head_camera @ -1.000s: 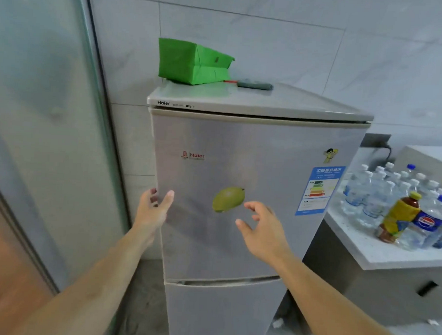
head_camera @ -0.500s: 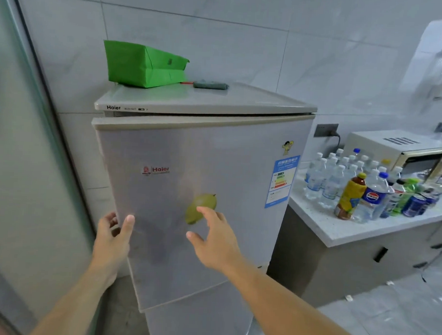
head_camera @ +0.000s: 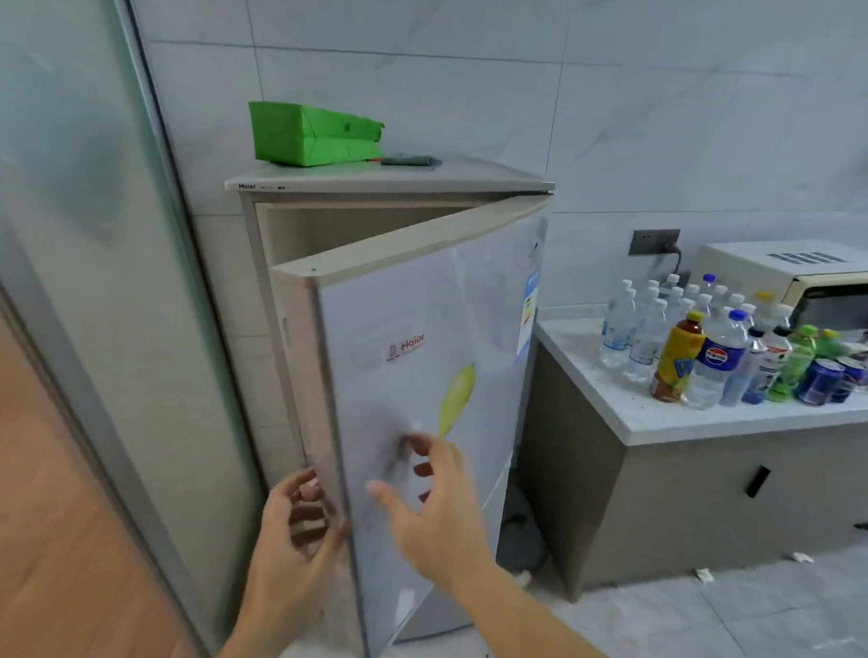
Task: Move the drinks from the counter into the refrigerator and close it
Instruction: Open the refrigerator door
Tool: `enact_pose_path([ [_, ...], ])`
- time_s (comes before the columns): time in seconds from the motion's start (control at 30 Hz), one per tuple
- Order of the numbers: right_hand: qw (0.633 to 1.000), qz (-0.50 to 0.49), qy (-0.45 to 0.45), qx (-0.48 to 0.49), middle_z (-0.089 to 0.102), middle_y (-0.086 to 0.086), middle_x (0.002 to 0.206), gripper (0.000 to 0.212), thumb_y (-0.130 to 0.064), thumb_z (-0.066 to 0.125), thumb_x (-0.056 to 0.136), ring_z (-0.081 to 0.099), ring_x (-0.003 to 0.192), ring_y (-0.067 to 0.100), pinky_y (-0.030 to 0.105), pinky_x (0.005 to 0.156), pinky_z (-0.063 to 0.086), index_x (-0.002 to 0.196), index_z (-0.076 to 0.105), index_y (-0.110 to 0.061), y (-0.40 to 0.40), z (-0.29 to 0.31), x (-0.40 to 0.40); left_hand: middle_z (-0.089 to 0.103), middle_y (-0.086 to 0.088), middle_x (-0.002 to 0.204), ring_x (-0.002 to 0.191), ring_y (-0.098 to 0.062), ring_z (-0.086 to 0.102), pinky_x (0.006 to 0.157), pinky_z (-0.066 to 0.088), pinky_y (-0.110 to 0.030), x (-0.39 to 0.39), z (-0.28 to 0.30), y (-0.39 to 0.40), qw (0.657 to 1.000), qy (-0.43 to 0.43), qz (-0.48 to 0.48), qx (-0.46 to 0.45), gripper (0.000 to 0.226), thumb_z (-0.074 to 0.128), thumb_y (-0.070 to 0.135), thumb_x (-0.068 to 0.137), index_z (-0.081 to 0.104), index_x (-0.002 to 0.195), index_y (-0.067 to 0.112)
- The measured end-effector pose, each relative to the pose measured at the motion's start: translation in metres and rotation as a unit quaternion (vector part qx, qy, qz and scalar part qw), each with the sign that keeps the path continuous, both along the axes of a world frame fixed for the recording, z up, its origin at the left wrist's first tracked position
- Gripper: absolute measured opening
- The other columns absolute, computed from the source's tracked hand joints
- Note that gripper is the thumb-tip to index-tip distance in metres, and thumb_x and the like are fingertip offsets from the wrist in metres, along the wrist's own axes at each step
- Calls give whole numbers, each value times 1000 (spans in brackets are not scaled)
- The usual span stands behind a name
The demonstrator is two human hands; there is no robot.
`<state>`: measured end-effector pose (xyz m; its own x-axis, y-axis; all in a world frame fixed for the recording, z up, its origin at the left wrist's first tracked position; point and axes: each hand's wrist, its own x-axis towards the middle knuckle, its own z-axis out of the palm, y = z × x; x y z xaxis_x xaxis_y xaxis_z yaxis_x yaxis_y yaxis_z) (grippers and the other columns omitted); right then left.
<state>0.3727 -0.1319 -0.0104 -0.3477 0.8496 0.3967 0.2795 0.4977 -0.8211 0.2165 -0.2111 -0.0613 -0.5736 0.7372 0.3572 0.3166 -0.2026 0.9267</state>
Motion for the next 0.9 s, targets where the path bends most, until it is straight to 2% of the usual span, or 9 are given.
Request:
enact_pose_path([
  [0.1, 1000, -16, 18, 19, 37, -30, 124, 71, -67, 69, 73, 47, 115, 0, 27, 95, 48, 130, 37, -40, -34, -10, 49, 63, 18, 97, 77, -3, 63, 64, 52, -13, 55, 2, -23, 998, 18, -53, -25, 68, 68, 1, 80, 53, 114, 58],
  [0.17, 998, -48, 30, 34, 31, -36, 129, 79, -66, 72, 70, 42, 123, -3, 20, 100, 42, 133, 31, -42, -50, -16, 80, 64, 15, 101, 82, -6, 64, 67, 52, -14, 88, 2, -34, 991, 36, -112, -65, 69, 63, -3, 86, 55, 115, 59],
  [0.27, 992, -112, 60, 26, 37, -18, 133, 89, -61, 77, 67, 44, 126, 7, 26, 102, 42, 139, 35, -29, -58, -23, 124, 62, 22, 107, 92, -7, 64, 72, 50, -12, 129, 10, -43, 978, 52, -170, -106, 60, 63, 7, 91, 52, 116, 60],
  [0.4, 974, -197, 111, -29, 46, -10, 120, 71, -42, 80, 72, 53, 105, 9, 28, 85, 50, 128, 37, -39, -47, -20, 179, 55, 31, 106, 96, 0, 60, 75, 49, -10, 166, 20, -43, 974, 76, -170, -131, 46, 64, 18, 93, 51, 115, 56],
  [0.53, 950, -277, 141, -34, 51, -2, 102, 53, -38, 73, 84, 54, 83, 9, 46, 78, 54, 122, 37, -33, -16, -24, 230, 60, 28, 100, 90, 0, 60, 73, 49, -10, 184, 13, -31, 977, 58, -154, -135, 39, 64, 17, 93, 55, 111, 50],
  [0.63, 928, -338, 152, -42, 45, 9, 122, 57, -44, 65, 89, 51, 106, 28, 54, 93, 49, 130, 34, -20, 17, -29, 260, 62, 22, 103, 91, 0, 60, 72, 49, -11, 189, 3, -12, 980, 43, -136, -140, 40, 65, 16, 93, 56, 110, 50],
  [0.73, 901, -406, 151, -31, 39, 19, 135, 74, -53, 55, 87, 44, 121, 36, 49, 104, 39, 140, 33, -6, 55, -28, 293, 63, 18, 104, 91, -6, 62, 72, 50, -14, 192, -4, 19, 983, 37, -118, -139, 41, 65, 14, 93, 55, 108, 51],
  [0.8, 888, -432, 152, -30, 36, 24, 138, 76, -50, 51, 86, 43, 126, 40, 48, 109, 37, 144, 33, -5, 81, -25, 315, 63, 22, 102, 90, -6, 62, 72, 50, -15, 194, -6, 47, 984, 37, -114, -131, 42, 66, 16, 92, 55, 105, 54],
  [0.9, 872, -464, 151, -39, 37, 21, 140, 64, -46, 50, 91, 44, 126, 40, 51, 111, 37, 145, 37, -15, 129, -23, 349, 62, 30, 101, 90, -2, 63, 71, 53, -17, 205, -5, 99, 985, 33, -128, -110, 44, 66, 21, 93, 56, 102, 62],
])
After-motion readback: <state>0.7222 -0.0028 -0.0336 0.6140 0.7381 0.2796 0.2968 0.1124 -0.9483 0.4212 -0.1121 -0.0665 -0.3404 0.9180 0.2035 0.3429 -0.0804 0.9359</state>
